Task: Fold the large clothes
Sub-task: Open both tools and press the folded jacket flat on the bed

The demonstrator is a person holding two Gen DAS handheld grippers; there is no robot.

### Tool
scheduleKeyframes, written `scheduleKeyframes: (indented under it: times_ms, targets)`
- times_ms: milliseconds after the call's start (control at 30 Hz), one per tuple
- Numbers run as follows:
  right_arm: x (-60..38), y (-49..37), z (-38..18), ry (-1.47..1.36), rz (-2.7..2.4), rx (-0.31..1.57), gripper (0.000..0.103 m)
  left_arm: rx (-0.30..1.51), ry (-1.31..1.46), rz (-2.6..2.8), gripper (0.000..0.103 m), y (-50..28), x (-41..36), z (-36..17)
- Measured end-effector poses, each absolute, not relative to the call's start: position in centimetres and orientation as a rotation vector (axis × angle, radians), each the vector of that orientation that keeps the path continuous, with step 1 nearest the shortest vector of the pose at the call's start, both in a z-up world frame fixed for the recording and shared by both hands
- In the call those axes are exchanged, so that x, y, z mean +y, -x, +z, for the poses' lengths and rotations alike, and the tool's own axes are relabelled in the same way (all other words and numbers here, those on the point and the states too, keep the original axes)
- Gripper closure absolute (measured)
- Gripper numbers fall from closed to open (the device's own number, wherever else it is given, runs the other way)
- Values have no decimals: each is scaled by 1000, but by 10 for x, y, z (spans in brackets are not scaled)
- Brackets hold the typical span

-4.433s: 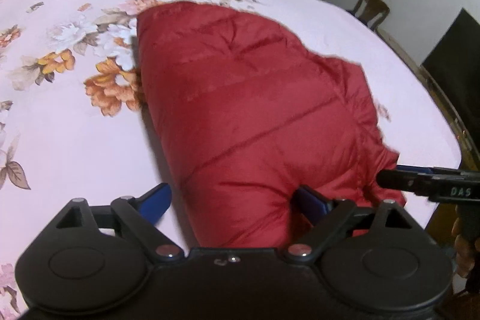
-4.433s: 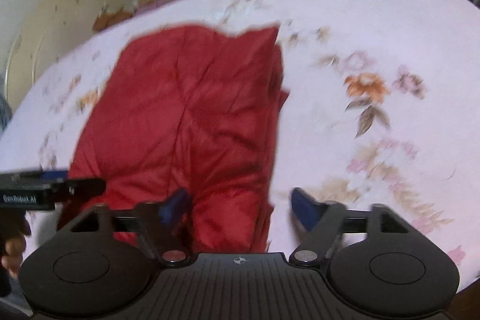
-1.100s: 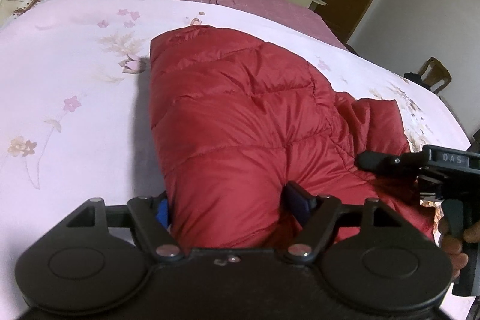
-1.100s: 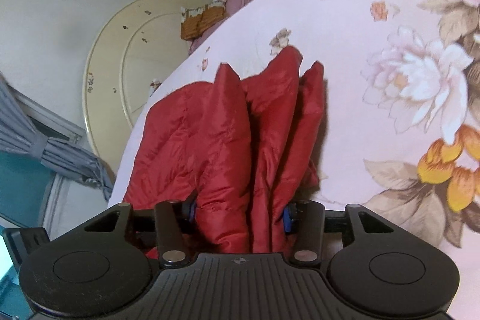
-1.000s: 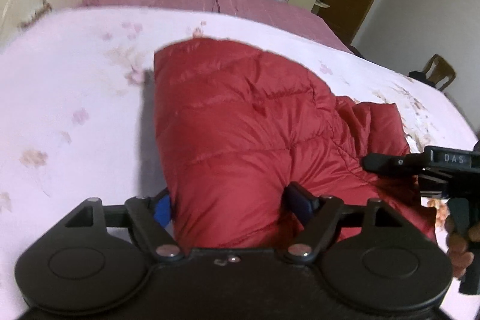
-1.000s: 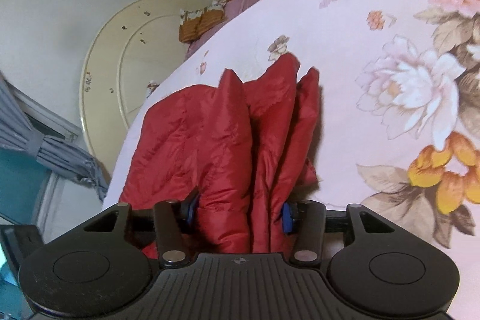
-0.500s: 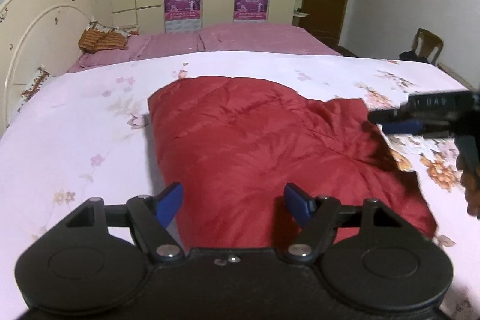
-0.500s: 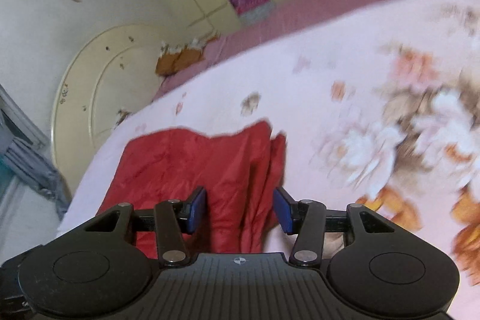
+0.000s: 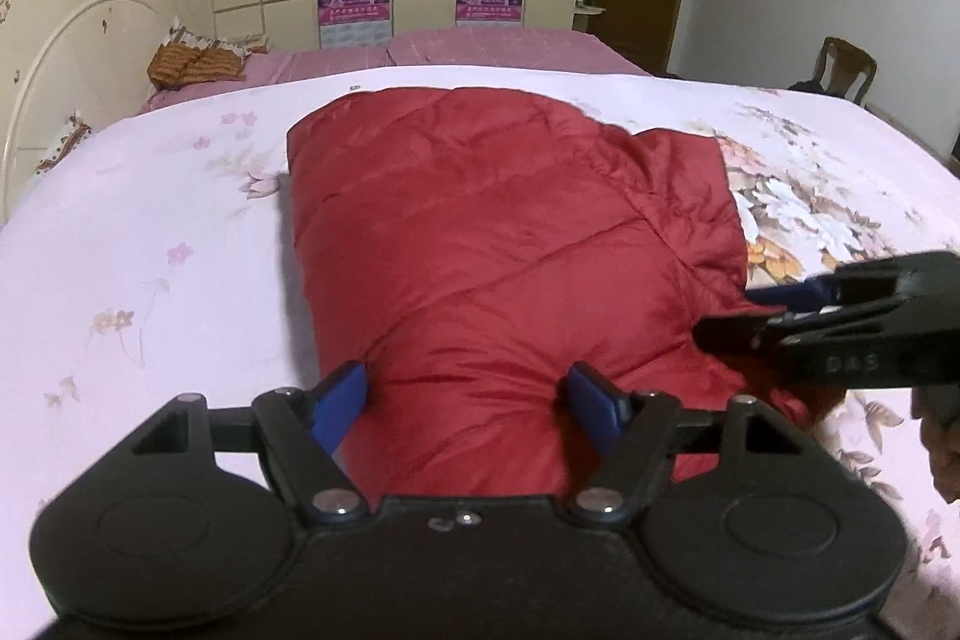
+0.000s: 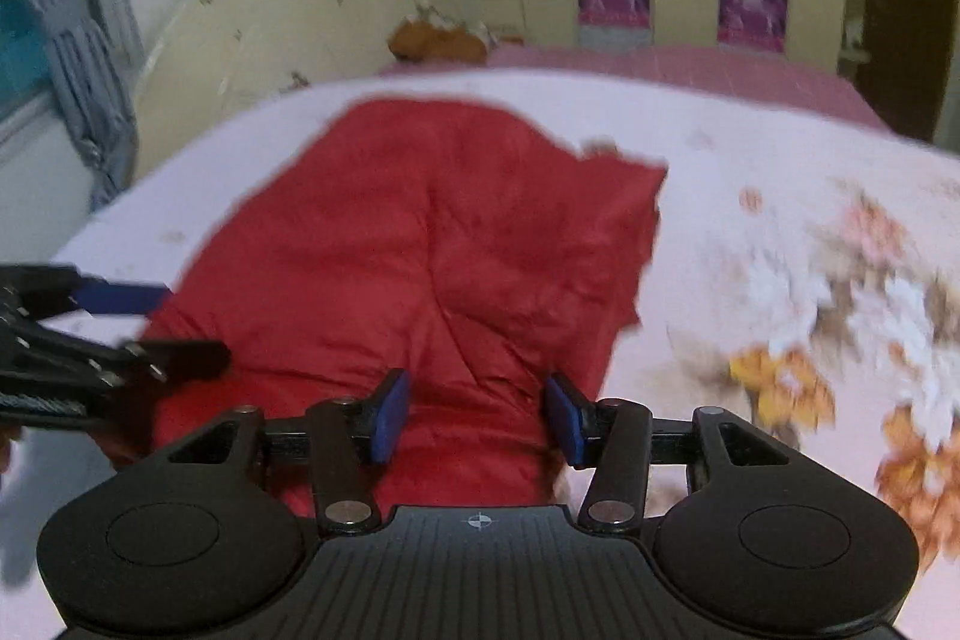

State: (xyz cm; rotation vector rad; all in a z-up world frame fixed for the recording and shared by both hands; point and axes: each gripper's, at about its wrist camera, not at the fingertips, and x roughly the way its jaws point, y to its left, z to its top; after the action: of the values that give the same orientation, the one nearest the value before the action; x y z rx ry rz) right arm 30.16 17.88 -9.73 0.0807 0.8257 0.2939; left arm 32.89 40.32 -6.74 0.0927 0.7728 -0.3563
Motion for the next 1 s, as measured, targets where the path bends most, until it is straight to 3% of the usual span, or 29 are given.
scheduleKeyframes:
  times_ms: [133, 300, 467, 667, 867, 1000]
  targets:
    - [165, -309, -119, -201, 277, 869, 53, 768, -96, -356, 30, -328, 402, -70]
    - [149, -302, -103, -268, 251, 889, 51, 775, -77, -345, 28, -329, 405, -65]
    - [154, -287, -65, -206, 223, 773, 51, 790, -58, -324, 26, -330, 404, -62]
    - [173, -326, -49, -121, 191, 693, 51, 800, -45, -304, 23, -328, 400, -61]
    - [195, -354, -81, 25, 133, 744, 51, 813, 3, -271, 13, -326, 402, -62]
    - [192, -356, -101, 34, 136, 778, 51, 835, 37, -228, 0, -327, 401, -63]
